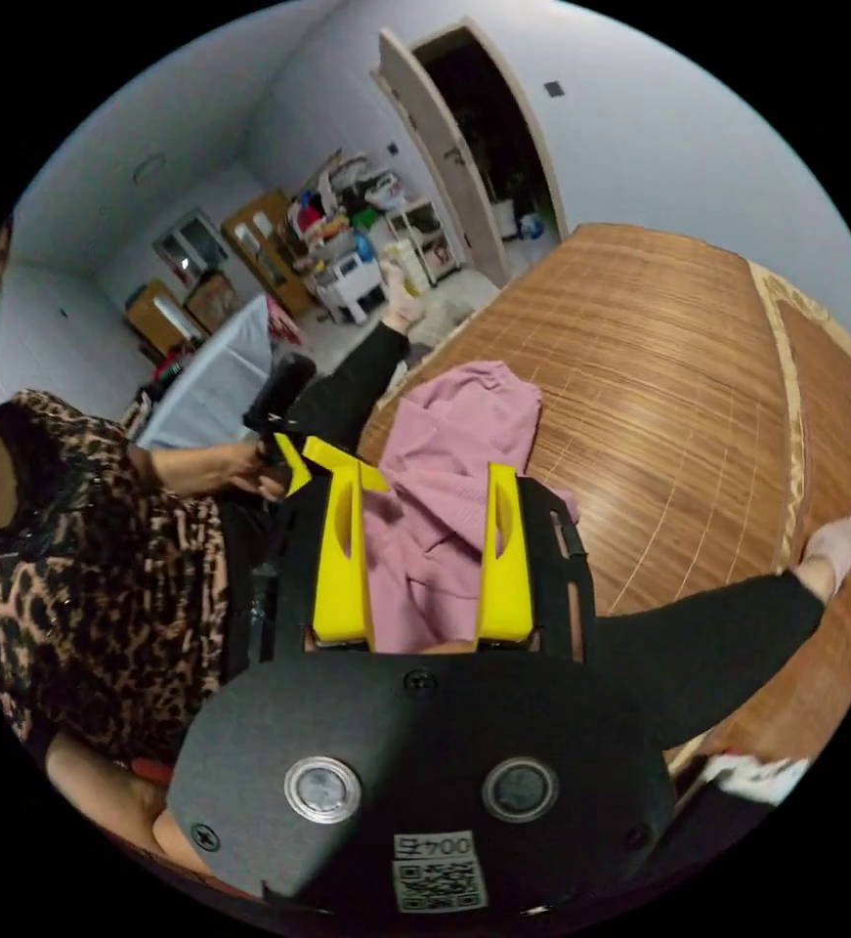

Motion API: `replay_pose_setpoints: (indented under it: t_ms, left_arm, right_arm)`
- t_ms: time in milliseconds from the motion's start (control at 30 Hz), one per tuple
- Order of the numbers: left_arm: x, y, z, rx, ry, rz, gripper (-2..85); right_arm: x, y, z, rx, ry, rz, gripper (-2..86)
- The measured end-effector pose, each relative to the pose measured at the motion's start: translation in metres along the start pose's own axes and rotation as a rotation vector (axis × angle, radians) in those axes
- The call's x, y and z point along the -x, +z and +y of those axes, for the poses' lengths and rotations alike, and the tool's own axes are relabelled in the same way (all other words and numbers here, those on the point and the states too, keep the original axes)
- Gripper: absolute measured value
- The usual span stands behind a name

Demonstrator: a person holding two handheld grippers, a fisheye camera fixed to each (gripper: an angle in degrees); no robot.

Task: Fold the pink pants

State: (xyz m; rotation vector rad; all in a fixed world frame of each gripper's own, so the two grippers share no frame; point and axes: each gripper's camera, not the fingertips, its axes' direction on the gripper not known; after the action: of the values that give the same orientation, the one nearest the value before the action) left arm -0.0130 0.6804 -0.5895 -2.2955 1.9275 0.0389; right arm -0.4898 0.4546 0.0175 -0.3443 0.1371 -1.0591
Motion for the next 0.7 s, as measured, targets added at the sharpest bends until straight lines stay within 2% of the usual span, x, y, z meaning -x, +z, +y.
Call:
replay_pose_setpoints:
  t_ms: [167, 233, 433, 567, 633, 700]
  left_arm:
    - [0.011, -0.006, -0.002, 0.003, 0.001, -0.169, 24.0]
    - [0.02, 0.001, -0.004, 0.096, -0.032, -0.253, 24.9]
    - [0.055, 0.041, -0.01, 0.284, -0.177, -0.205, 26.5]
    - [0.065, 0.063, -0.021, 0.367, -0.179, -0.234, 26.3]
    - [0.058, 0.075, -0.026, 0.418, -0.135, -0.292, 25.9]
    - [0.05, 0.084, -0.026, 0.45, -0.094, -0.352, 25.7]
  right_arm:
    - [0.017, 0.095, -0.071, 0.29, -0.144, 0.062, 18.3]
    - [0.03, 0.135, -0.087, 0.398, -0.21, 0.123, 18.5]
    - [0.042, 0.192, -0.115, 0.503, -0.24, 0.18, 17.2]
    - [0.033, 0.185, -0.126, 0.474, -0.185, 0.199, 12.0]
    - [0.021, 0.153, -0.132, 0.366, -0.108, 0.23, 8.0]
    - [0.008, 0.117, -0.133, 0.257, -0.028, 0.242, 7.6]
